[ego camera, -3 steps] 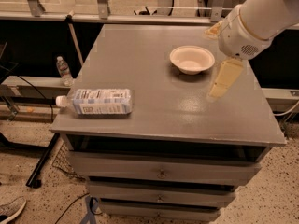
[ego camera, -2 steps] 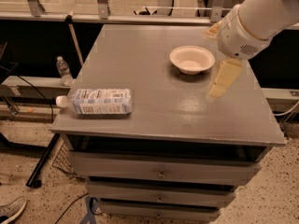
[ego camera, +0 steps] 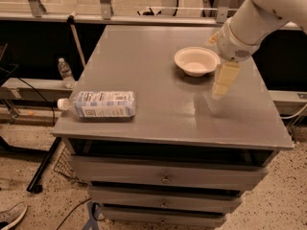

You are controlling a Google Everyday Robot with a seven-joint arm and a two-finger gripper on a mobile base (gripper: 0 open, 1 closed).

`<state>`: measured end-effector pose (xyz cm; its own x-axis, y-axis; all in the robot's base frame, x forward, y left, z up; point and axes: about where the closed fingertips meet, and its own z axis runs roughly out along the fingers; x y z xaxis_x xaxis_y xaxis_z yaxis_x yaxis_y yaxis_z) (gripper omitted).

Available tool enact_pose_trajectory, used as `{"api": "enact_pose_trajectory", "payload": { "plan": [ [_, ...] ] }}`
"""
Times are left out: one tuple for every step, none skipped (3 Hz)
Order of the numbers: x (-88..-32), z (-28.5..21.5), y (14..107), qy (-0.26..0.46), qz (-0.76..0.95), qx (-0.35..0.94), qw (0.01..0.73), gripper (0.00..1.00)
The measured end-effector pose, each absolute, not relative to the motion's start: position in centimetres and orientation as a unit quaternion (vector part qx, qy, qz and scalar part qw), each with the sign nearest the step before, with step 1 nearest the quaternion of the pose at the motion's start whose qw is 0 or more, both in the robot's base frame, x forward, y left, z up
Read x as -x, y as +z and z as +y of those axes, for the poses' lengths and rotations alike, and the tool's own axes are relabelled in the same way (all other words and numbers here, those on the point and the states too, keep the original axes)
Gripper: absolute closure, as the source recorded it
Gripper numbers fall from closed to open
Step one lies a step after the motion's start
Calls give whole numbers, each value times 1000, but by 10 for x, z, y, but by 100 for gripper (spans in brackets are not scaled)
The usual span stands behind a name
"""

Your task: Move paper bowl near blue plastic bottle

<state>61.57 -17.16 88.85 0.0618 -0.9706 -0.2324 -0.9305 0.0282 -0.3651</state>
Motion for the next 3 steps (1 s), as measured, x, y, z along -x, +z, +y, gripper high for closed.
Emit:
{"api": "enact_pose_trajectory", "payload": {
  "plan": [
    [-638, -176, 874, -47, 686, 696, 207, 0],
    [-656, -174, 863, -47, 683, 703, 193, 0],
    [-665, -171, 855, -44, 685, 705, 182, 15]
  ]
}}
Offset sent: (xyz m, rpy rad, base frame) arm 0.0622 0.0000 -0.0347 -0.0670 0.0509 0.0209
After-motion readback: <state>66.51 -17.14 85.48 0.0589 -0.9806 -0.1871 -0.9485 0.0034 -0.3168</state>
